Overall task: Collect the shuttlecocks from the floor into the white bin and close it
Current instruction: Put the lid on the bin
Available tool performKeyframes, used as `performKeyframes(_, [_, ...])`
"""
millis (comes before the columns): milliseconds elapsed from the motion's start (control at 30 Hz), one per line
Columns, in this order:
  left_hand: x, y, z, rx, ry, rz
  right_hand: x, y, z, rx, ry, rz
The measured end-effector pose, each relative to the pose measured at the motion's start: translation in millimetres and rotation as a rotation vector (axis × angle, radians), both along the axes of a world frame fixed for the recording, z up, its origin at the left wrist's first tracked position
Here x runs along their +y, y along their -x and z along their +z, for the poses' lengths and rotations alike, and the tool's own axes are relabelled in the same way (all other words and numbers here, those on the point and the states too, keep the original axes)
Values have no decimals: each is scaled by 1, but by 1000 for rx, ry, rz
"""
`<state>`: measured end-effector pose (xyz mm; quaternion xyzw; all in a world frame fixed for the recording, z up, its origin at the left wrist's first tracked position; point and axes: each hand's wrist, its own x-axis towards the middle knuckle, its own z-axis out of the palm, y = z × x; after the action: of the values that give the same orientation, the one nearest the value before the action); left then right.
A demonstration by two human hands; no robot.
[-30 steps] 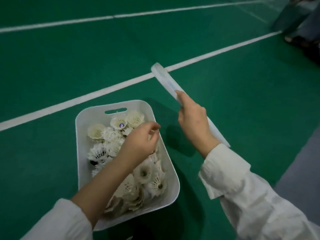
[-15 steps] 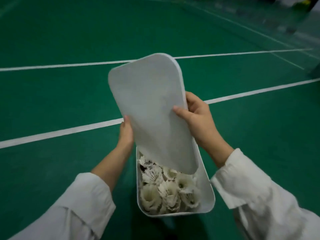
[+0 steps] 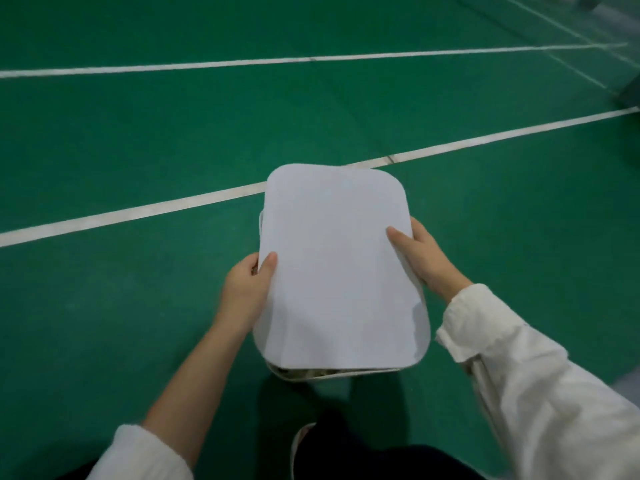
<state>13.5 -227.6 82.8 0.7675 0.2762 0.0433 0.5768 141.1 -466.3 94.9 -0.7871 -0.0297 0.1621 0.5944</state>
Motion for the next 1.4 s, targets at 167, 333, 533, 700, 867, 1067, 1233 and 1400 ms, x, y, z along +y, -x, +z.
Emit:
performKeyframes(167, [-17, 14, -33, -38, -43, -34, -7, 4, -36, 51, -35, -35])
performKeyframes(333, [-24, 20, -59, 10, -66, 13, 4, 2, -56, 93, -84, -20])
performKeyframes(533, [-19, 6, -58, 87, -16, -7, 6, -11, -68, 99, -66, 10])
performKeyframes(700, [0, -31, -59, 95, -58, -26, 10, -25, -76, 93, -18, -66])
performKeyframes(867, [27, -98, -56, 97, 37, 36, 31, -62, -71, 70, 28, -95])
performKeyframes(1067, [42, -132, -53, 47, 248, 54, 43, -96, -76, 111, -17, -140])
performKeyframes(1233, [45, -137, -68, 36, 240, 129, 46, -101, -78, 82, 8, -134])
performKeyframes(1400, [48, -144, -76, 66, 136, 113, 47, -105, -77, 99, -20, -126])
